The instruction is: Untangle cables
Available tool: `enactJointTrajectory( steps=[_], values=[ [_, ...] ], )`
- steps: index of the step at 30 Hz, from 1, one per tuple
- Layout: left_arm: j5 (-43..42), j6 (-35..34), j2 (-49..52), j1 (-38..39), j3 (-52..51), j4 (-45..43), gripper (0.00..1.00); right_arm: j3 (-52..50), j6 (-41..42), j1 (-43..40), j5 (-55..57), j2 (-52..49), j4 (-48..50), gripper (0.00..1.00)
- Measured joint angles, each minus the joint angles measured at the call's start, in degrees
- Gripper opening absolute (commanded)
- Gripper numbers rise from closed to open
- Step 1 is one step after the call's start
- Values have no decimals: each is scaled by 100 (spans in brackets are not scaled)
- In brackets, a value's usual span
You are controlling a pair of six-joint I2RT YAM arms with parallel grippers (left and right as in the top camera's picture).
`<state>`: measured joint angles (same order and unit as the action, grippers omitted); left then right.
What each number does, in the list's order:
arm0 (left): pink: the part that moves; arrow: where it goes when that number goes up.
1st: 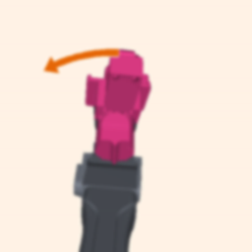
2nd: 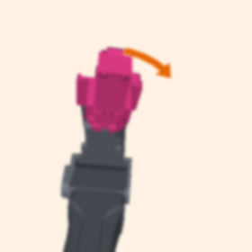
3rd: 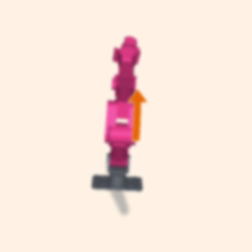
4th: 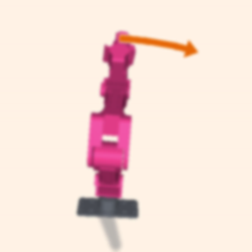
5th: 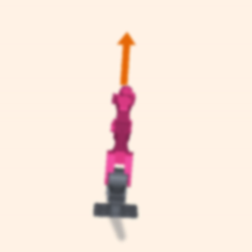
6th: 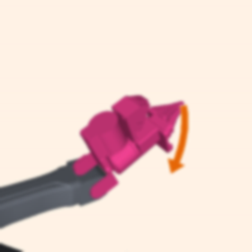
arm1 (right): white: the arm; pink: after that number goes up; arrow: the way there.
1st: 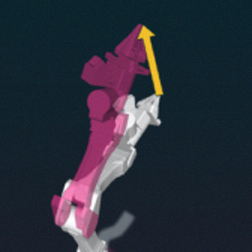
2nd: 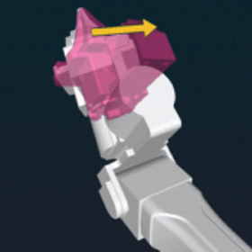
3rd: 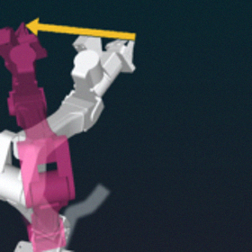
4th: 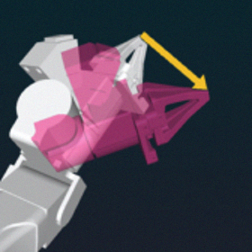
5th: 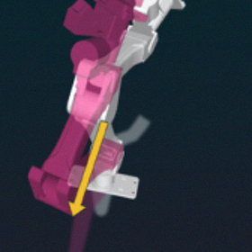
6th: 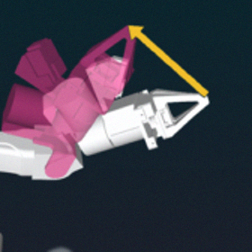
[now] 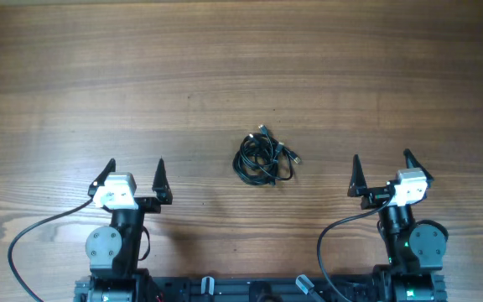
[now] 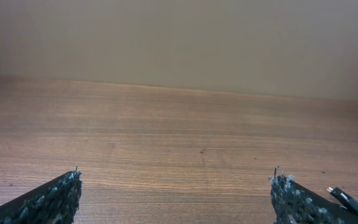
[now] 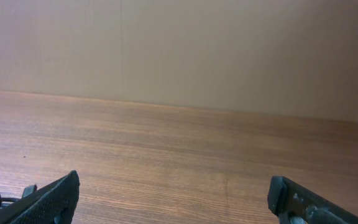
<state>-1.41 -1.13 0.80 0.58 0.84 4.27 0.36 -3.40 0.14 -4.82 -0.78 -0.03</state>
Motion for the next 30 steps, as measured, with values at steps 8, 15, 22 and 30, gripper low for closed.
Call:
enactJointTrajectory(
  steps=[8, 15, 22, 30],
  values=[
    [-1827, -730, 0, -17, -33, -551, 100, 0, 0, 0, 2, 0, 0, 100],
    [-3821, -1773, -22, -17, 238, -3252, 100, 0, -39, 0, 17, -4, 0, 100],
    [-3766, -1718, 2175, -22, 4507, 2356, 100, 0, -61, 0, 26, -9, -2, 100],
    [-5560, -1910, 4662, -11, 5987, 2787, 99, 0, -61, 0, 35, -7, 0, 100]
  ],
)
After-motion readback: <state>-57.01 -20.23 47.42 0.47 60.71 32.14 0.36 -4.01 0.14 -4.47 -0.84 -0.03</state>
